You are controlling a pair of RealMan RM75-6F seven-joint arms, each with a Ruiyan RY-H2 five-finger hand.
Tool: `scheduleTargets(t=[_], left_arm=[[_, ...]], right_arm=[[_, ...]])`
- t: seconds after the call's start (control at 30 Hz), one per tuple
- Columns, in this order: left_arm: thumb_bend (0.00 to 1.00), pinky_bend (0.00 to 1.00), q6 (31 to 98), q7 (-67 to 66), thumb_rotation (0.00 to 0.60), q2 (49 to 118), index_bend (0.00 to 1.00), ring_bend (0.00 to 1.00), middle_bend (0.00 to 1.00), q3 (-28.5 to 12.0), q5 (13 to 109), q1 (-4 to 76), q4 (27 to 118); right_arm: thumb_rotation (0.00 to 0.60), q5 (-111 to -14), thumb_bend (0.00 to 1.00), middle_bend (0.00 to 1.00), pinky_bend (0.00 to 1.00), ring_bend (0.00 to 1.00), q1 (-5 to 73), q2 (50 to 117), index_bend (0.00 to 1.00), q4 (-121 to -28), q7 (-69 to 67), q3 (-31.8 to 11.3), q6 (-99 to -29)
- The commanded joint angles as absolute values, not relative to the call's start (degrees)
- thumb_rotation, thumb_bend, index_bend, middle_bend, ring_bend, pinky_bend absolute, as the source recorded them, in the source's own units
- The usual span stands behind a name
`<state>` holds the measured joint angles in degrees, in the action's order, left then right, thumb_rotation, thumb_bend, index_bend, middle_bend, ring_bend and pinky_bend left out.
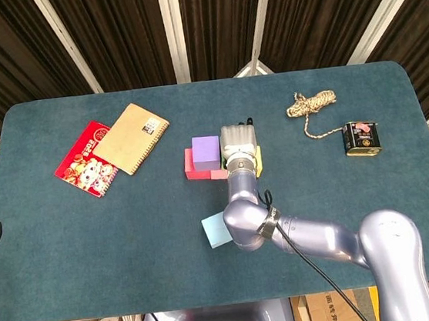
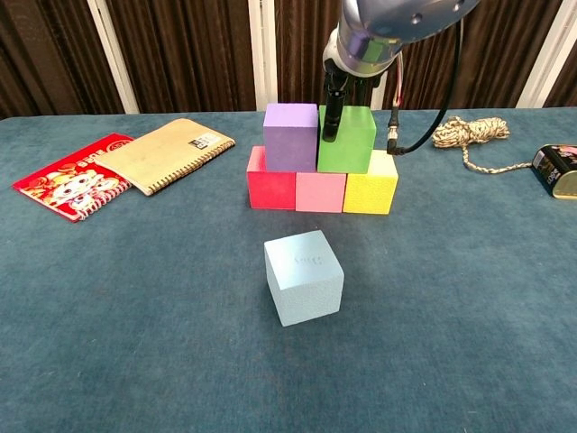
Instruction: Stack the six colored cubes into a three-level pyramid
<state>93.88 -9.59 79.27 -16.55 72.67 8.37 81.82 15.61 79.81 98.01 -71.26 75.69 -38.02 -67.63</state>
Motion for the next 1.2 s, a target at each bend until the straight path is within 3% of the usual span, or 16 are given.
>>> scheduleTargets(t=[0.03, 1.2], left_arm=[[0.31, 0.0, 93.87, -9.63, 0.6, 79.27, 0.07, 0.0, 0.1, -16.54, 72.65, 8.37, 81.82], [0.31, 0.0, 93.92, -9.54, 0.6, 79.25, 0.07, 0.0, 0.1, -16.6, 72.58, 8.35, 81.74]], right_arm=[[0.6, 15.66, 0.67, 0.27, 0.0, 0.14, 79.83, 97.95, 0.32, -71.35, 75.82, -38.09, -67.64], [0.6, 15.33, 0.67, 0.25, 0.0, 0.11, 80.11, 98.92, 0.31, -70.29, 76.28, -38.92, -68.54]])
